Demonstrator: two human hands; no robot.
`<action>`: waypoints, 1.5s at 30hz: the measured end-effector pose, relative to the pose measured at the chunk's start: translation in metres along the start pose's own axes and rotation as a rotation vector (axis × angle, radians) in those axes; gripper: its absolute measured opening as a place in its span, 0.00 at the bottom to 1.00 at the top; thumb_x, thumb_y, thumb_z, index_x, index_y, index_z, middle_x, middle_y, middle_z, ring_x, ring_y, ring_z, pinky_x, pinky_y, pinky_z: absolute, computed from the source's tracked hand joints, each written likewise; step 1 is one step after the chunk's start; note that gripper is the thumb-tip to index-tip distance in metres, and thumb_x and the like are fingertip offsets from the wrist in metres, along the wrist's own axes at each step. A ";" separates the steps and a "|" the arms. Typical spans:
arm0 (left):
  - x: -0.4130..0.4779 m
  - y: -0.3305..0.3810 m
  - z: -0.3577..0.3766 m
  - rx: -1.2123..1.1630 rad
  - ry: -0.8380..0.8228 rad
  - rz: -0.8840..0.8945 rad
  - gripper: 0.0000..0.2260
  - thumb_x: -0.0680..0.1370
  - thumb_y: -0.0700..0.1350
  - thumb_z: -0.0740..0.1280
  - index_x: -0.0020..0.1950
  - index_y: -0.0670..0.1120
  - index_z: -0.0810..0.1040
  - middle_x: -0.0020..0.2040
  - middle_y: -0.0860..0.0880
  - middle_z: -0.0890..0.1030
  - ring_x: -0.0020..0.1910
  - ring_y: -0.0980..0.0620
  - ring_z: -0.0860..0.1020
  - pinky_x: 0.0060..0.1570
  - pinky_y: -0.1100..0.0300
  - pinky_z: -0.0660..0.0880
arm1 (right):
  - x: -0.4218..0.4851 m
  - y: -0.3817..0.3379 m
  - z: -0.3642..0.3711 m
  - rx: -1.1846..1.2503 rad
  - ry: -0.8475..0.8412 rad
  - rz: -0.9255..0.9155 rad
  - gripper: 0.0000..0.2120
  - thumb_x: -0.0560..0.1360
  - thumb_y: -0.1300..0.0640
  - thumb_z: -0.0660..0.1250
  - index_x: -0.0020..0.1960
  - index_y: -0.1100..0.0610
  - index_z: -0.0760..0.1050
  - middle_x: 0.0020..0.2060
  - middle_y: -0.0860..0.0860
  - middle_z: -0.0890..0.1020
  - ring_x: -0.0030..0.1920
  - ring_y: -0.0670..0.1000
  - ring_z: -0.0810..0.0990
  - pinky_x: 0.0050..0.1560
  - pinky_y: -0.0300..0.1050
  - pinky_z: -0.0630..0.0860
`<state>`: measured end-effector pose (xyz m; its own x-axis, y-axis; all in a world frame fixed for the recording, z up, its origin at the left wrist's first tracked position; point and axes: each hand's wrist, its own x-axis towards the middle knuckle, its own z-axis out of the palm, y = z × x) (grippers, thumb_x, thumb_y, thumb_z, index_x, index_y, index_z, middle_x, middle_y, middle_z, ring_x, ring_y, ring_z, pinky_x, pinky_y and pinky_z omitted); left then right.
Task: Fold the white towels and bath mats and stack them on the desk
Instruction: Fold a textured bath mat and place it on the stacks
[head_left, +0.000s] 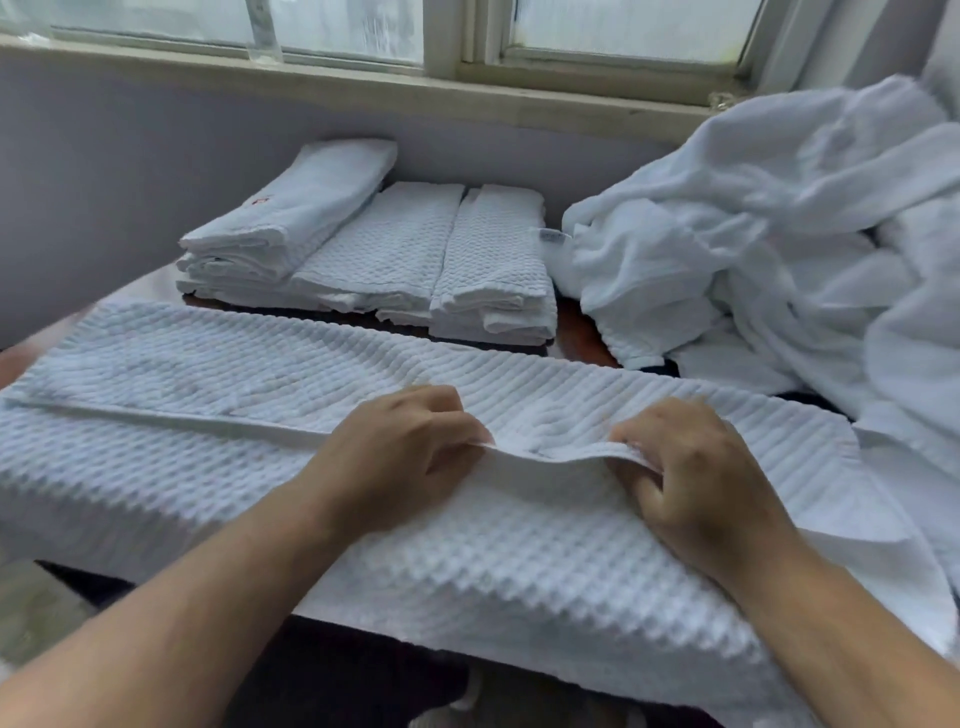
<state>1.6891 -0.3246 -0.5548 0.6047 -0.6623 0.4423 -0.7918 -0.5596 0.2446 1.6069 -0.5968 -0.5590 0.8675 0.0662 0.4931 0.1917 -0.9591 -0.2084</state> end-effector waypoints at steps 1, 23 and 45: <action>-0.001 0.000 -0.001 0.003 -0.009 0.006 0.05 0.79 0.48 0.71 0.53 0.54 0.85 0.44 0.57 0.79 0.42 0.54 0.79 0.35 0.61 0.72 | -0.005 0.003 -0.003 -0.060 0.002 0.050 0.09 0.72 0.61 0.75 0.51 0.53 0.83 0.45 0.50 0.82 0.47 0.58 0.77 0.48 0.56 0.74; 0.020 0.052 0.027 0.046 -0.076 0.041 0.16 0.78 0.60 0.60 0.59 0.60 0.84 0.57 0.61 0.83 0.55 0.56 0.79 0.53 0.54 0.71 | -0.065 0.097 -0.076 -0.102 -0.324 0.492 0.35 0.73 0.67 0.59 0.74 0.39 0.70 0.77 0.41 0.66 0.77 0.46 0.61 0.73 0.37 0.54; 0.007 0.117 0.066 0.173 -0.358 -0.065 0.30 0.77 0.69 0.30 0.78 0.63 0.34 0.82 0.52 0.38 0.79 0.52 0.35 0.76 0.45 0.34 | -0.158 0.081 -0.073 -0.144 0.303 0.315 0.23 0.75 0.42 0.64 0.61 0.58 0.78 0.55 0.52 0.79 0.56 0.53 0.74 0.61 0.44 0.67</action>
<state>1.6067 -0.4273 -0.5796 0.6689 -0.7373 0.0949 -0.7433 -0.6614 0.1003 1.4517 -0.7045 -0.5925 0.6958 -0.2979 0.6535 -0.1444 -0.9494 -0.2790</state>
